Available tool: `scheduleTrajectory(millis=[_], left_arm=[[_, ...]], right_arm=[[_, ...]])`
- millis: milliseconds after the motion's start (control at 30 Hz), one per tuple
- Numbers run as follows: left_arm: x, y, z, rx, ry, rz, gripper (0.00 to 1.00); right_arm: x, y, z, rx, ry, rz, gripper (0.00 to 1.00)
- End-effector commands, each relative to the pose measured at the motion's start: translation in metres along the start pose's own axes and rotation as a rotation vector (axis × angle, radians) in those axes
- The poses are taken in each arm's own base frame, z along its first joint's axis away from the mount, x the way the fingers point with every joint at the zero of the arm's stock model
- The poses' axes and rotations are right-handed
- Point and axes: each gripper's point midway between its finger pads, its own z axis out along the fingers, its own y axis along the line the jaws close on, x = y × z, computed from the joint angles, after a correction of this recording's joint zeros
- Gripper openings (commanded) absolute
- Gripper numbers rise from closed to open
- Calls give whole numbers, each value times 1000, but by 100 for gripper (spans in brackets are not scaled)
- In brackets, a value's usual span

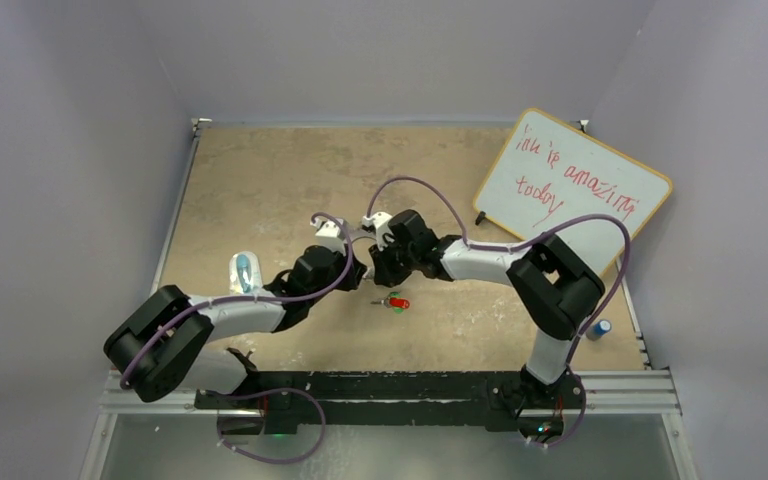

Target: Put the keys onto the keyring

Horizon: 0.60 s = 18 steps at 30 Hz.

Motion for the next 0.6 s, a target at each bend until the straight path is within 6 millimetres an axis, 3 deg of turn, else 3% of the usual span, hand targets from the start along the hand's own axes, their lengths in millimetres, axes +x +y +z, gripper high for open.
scheduleTrajectory(millis=[0,100,367,567], left_arm=[[-8,1,-3,-4,-36,14,18],[-8,0,-3,0,-37,10,18],[-5,0,-1,2,-26,5,18],[-5,0,-1,-1,-28,9,18]], right_arm=[[-11,-8,5,122,-49,-85,25],[-6,-15,7,195,-44,-106,31],[-1,-29,7,275,-33,-117,36],[0,-14,-6,203,-71,-123,52]])
